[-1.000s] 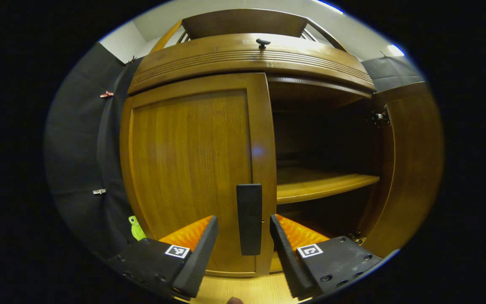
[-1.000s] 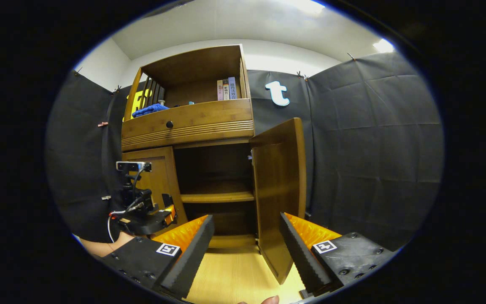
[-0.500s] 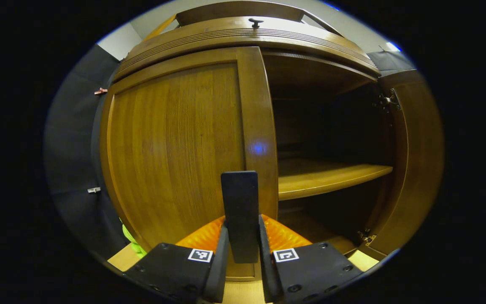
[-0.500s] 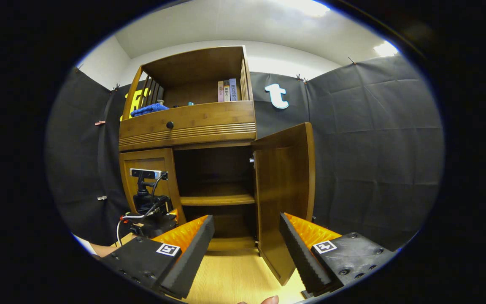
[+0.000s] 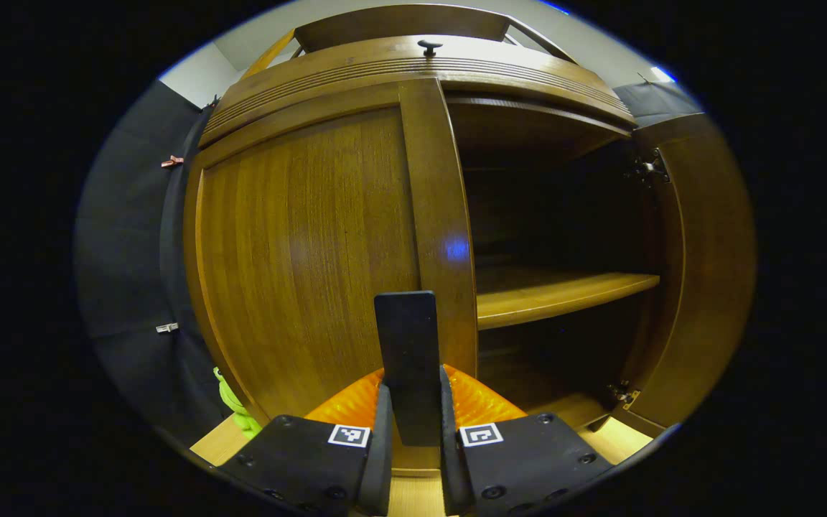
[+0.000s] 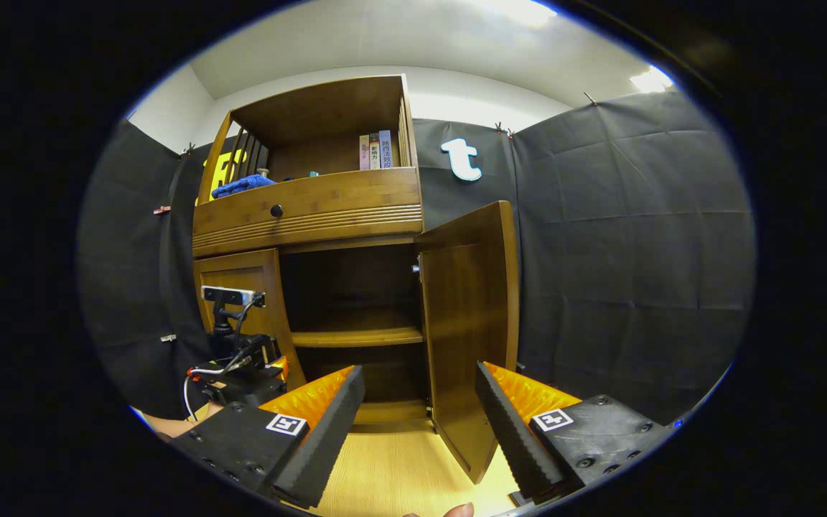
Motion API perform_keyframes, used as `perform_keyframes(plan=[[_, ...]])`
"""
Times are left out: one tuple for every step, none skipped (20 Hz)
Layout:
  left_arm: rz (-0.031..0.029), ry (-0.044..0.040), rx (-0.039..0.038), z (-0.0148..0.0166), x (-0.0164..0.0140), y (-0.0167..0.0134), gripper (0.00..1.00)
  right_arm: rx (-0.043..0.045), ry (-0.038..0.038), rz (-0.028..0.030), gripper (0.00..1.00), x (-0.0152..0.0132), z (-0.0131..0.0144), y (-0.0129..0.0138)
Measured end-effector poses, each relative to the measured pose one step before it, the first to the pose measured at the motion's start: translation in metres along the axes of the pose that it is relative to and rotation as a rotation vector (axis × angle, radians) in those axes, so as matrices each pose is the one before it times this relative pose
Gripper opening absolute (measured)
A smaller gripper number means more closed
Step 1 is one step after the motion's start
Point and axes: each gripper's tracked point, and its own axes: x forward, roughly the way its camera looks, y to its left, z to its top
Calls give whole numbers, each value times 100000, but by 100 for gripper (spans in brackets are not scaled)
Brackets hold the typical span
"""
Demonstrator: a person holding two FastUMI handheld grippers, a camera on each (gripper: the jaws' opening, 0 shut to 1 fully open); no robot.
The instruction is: Open the right door of the double-door shoe cabinet with the right hand, and open the left door with the left hand.
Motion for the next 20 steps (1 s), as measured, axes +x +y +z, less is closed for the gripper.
perform_keyframes(plan=[[-535,103,28,42,-524,254,31,-95,356,29,98,0,-68,11],[-482,121,18,37,-708,294,32,-72,325,179,98,24,-180,13],[-434,384,-252,-428,-1408,319,31,-113,136,223,98,-4,-21,33],[-383,331,-392,-132,-1222,334,31,-65,-143,67,98,17,-45,35],[-385,399,-279,-201,-938,316,31,-19,-291,159,98,-2,66,84],[-299,171,-63,-75,-898,304,31,129,-280,120,98,38,16,137],[-227,266,50,-96,-944,419,30,329,-267,419,98,-10,64,222],[-82,226,-11,-229,-912,451,30,249,-80,491,98,-41,-151,237],[55,218,-129,-181,-943,471,30,-68,-7,448,98,-23,-82,376],[143,389,18,-184,-962,568,30,-215,42,451,98,-81,-10,321],[397,158,-185,-232,-932,537,30,-219,-137,479,98,-54,11,342],[410,486,-207,-227,-918,626,30,-132,19,658,98,-145,-44,368],[350,127,-218,-85,-703,689,29,-37,94,551,98,-139,-78,349],[332,268,-136,-323,-772,673,29,-209,-59,192,98,102,3,298],[283,133,246,-132,-877,750,28,-52,-74,159,98,56,-9,218],[302,63,389,-87,-668,771,29,238,310,381,98,-8,-218,315],[416,-124,633,-184,-712,764,29,563,255,381,98,39,-83,352],[311,-100,712,-179,-518,714,27,502,322,700,98,21,-143,388],[363,-87,412,-332,-745,911,25,183,194,566,98,49,-76,494],[415,-40,-136,-162,-597,824,25,-116,126,960,98,-36,-186,485]])
